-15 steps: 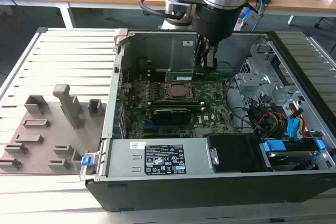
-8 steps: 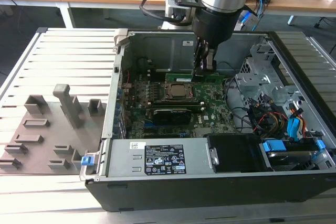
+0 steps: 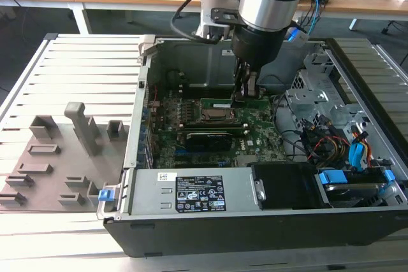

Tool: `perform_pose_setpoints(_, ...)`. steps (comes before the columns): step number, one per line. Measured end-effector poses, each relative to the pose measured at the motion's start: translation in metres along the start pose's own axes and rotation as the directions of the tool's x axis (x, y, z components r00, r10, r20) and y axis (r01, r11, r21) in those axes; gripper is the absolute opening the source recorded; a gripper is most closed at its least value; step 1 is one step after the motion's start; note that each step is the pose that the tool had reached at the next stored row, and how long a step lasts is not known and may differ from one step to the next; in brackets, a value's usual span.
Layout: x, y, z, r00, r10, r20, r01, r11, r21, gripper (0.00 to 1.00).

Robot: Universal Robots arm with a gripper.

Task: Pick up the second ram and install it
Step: 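Insert the second ram into the second slot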

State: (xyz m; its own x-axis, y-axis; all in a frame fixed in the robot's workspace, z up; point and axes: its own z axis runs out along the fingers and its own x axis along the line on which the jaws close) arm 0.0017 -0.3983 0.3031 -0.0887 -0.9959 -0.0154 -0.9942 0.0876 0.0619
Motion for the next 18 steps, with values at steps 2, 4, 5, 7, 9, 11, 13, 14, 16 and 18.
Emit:
perform_pose_setpoints(2, 0.0001, -0.0003, 0.0040, 1.0000, 0.000, -0.0001, 0.000, 1.0000, 0.0000, 0.14)
perform_pose_setpoints(4, 0.0001, -0.0005, 0.0073, 1.0000, 0.000, -0.0001, 0.000, 1.0000, 0.0000, 0.14)
perform_pose_setpoints(5, 0.0001, -0.0005, 0.0083, 1.0000, 0.000, -0.0001, 0.000, 1.0000, 0.0000, 0.14)
perform_pose_setpoints(7, 0.0002, -0.0007, 0.0116, 1.0000, 0.000, -0.0001, 0.000, 1.0000, 0.0000, 0.14)
perform_pose_setpoints(9, 0.0002, -0.0009, 0.0144, 1.0000, 0.000, -0.0001, 0.000, 1.0000, 0.0000, 0.14)
perform_pose_setpoints(11, 0.0000, -0.0010, 0.0162, 1.0000, 0.000, -0.0001, 0.000, 1.0000, 0.0000, 0.14)
perform_pose_setpoints(13, -0.0035, 0.0004, 0.0174, 1.0000, 0.000, 0.0033, 0.000, 1.0000, -0.0003, 0.14)
perform_pose_setpoints(14, -0.0067, 0.0024, 0.0180, 1.0000, 0.000, 0.0046, 0.000, 1.0000, -0.0004, 0.14)
perform_pose_setpoints(16, -0.0099, 0.0071, 0.0188, 1.0000, 0.000, 0.0054, 0.000, 1.0000, -0.0004, 0.14)
perform_pose_setpoints(18, -0.0178, 0.0246, 0.0216, 1.0000, 0.000, 0.0059, 0.000, 1.0000, 0.0000, 0.14)
